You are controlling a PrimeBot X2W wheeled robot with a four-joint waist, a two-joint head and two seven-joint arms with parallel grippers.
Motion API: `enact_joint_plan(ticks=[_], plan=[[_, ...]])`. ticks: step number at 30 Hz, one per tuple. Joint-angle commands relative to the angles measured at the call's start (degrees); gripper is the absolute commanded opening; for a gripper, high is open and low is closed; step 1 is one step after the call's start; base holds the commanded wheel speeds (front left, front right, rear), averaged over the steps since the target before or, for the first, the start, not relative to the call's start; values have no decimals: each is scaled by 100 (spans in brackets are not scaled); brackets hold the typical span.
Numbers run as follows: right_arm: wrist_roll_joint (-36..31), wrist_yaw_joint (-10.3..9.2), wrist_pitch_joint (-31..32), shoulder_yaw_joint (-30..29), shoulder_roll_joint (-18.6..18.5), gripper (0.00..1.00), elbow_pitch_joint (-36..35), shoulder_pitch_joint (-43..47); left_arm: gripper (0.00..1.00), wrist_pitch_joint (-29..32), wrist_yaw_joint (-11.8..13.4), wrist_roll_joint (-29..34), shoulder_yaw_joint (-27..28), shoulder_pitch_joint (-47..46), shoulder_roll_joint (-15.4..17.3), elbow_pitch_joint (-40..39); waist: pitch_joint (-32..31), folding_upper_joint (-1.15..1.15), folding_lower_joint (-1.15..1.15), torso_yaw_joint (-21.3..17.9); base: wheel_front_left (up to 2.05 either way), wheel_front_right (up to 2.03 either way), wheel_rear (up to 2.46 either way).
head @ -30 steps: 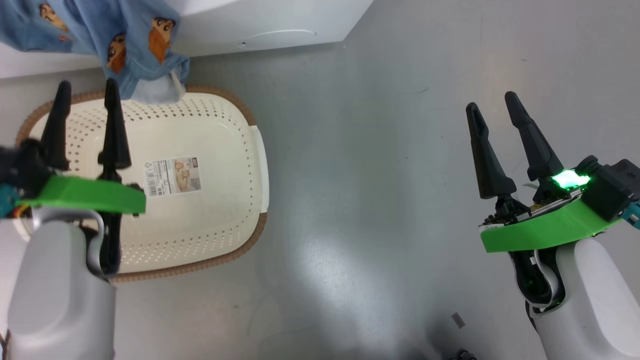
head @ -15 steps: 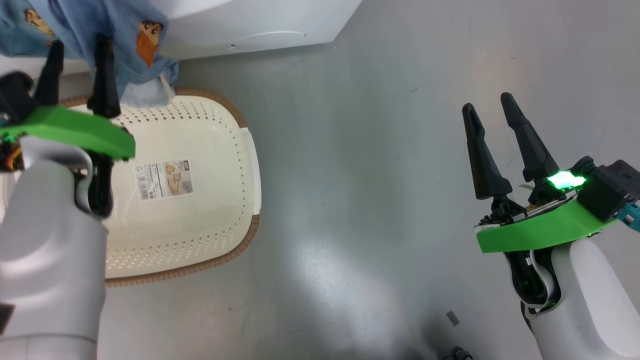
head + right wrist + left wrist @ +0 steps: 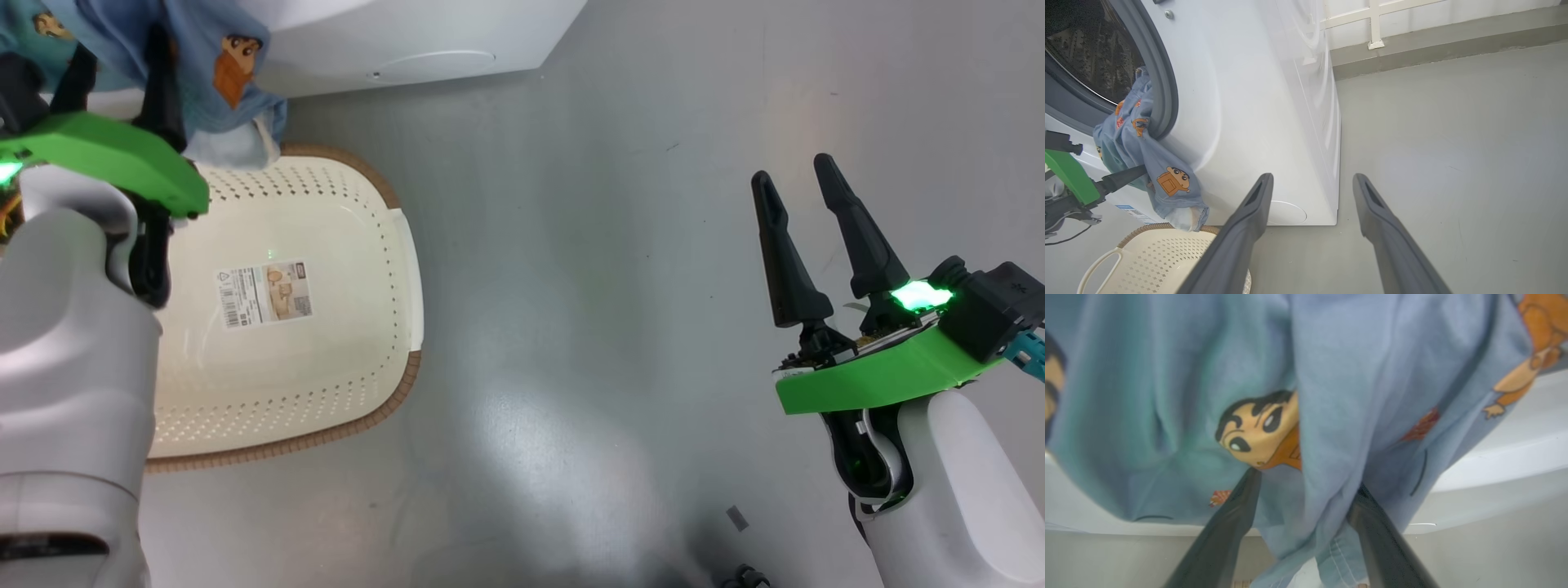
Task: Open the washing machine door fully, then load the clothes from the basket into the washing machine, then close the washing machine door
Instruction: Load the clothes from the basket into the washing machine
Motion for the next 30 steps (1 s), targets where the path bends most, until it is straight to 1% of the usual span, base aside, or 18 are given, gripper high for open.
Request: enact_joint_plan(ticks=[1, 2, 3, 4, 5, 6, 7, 14, 18, 23, 30], plan=[[41, 9, -26, 131, -7, 100, -101, 124, 87, -38, -17, -16, 42, -138, 183, 74, 11, 0, 0, -15, 0, 0, 0], [42, 9, -26, 137, -3, 100, -99, 123, 75, -47, -17, -20, 31, -192, 186, 145, 16, 0, 0, -22, 0, 0, 0], [43, 9, -26, 142, 1, 100, -97, 121, 56, -54, -17, -29, 24, -246, 195, 211, 21, 0, 0, -28, 0, 0, 0], [44, 9, -26, 146, 5, 100, -94, 119, 34, -63, -17, -38, 17, -298, 207, 273, 24, 0, 0, -35, 0, 0, 0], [45, 9, -26, 147, 10, 100, -93, 119, 18, -80, -17, -51, 19, -347, 218, 321, 27, 0, 0, -42, 0, 0, 0], [45, 9, -26, 147, 10, 100, -93, 119, 18, -80, -17, -51, 19, -347, 218, 321, 27, 0, 0, -42, 0, 0, 0], [44, 9, -26, 146, 17, 100, -92, 120, 0, -100, -17, -60, 17, -387, 227, 356, 28, 0, 0, -47, 0, 0, 0], [35, 9, -26, 106, 39, 100, -93, 152, 0, -202, -17, -144, -104, -400, 221, 399, -2, 0, 0, -29, 0, 0, 0], [33, 9, -26, 70, 32, 100, -117, 164, 0, -230, -17, -199, -165, -332, 242, 145, -4, 0, 0, 22, 0, 0, 0], [26, 9, -26, 14, 5, 100, -137, 201, 0, -236, -17, -255, -157, 35, 294, -581, -17, 0, 0, 90, 0, 0, 0], [32, 9, -26, 40, 7, 100, -106, 228, 0, -237, -17, -238, -50, 893, 356, -1994, -86, 0, 0, 161, 0, 0, 0]])
